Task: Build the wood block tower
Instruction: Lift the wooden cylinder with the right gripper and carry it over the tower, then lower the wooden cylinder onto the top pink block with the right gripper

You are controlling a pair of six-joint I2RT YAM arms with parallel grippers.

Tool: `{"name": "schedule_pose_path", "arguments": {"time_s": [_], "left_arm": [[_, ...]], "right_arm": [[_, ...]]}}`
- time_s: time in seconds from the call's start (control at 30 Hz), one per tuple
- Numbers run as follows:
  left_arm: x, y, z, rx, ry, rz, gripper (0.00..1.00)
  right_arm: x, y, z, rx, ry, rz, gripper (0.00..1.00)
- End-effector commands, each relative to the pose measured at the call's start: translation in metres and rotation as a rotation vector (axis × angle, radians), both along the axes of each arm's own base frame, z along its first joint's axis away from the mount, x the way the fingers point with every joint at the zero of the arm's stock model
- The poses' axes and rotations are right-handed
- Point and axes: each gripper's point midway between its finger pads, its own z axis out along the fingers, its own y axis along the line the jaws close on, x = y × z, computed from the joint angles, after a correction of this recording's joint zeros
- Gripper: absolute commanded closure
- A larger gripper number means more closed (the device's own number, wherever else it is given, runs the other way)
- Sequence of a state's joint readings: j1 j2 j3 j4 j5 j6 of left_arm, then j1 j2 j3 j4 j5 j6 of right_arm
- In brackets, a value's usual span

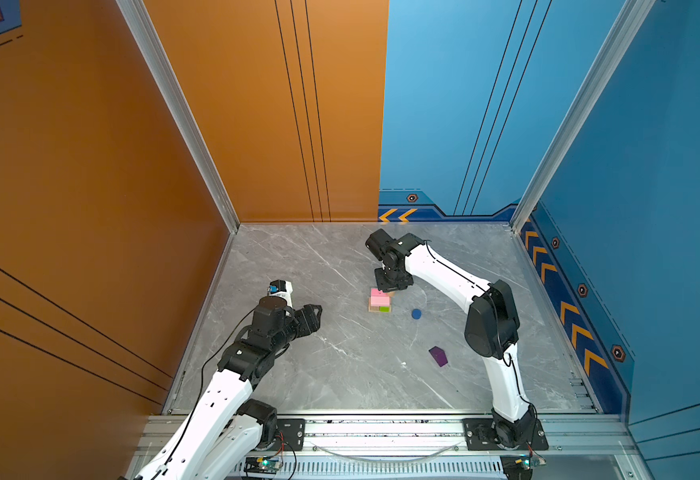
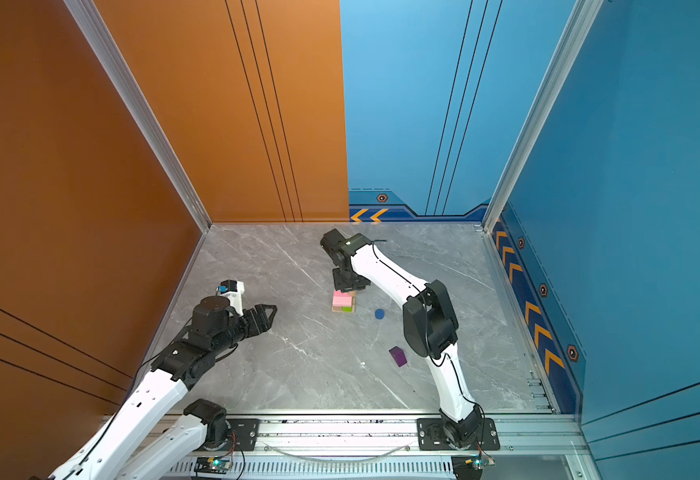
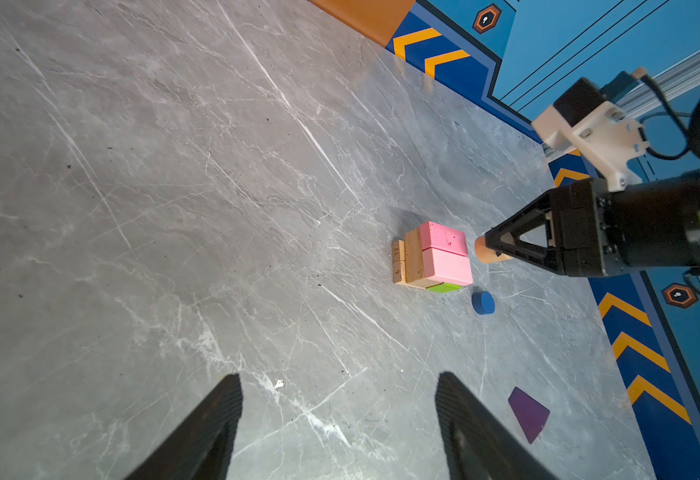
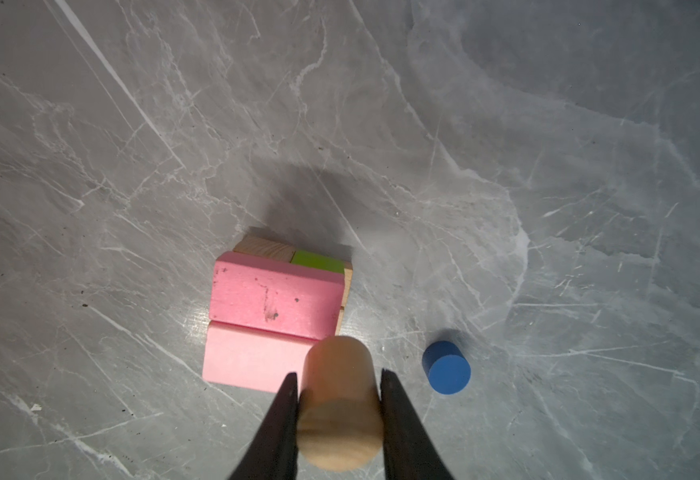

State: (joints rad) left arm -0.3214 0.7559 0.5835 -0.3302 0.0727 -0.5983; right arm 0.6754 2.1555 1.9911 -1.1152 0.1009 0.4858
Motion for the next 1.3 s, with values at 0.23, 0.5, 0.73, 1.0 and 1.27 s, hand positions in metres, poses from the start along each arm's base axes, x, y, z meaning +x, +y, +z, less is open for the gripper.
{"name": "schedule_pose_path", "arguments": {"time_s": [0.23, 0.5, 0.73, 1.0, 1.27], "left_arm": [[-0.003, 0.004, -0.004, 0.027, 0.005, -0.005, 0.24], [-0.003, 0.006, -0.004, 0.035, 0.004, -0.001, 0.24], [-0.004, 0.007, -0.006, 0.042, 0.009, 0.000, 0.24], [-0.004, 0.007, -0.005, 0.044, 0.008, 0.000, 0.24], [-0.004, 0.007, -0.005, 0.045, 0.007, 0.001, 0.24]], "right_arm": [[-0.005, 0.014, -0.002, 0.010, 0.037, 0.036, 0.76], [-0.001, 0.020, -0.007, 0.016, 0.043, 0.036, 0.76], [-0.009, 0.035, -0.009, 0.019, 0.051, 0.070, 0.76], [-0.010, 0.035, -0.010, 0.008, 0.054, 0.073, 0.76], [-0.007, 0.031, -0.005, 0.002, 0.038, 0.066, 0.76]]}}
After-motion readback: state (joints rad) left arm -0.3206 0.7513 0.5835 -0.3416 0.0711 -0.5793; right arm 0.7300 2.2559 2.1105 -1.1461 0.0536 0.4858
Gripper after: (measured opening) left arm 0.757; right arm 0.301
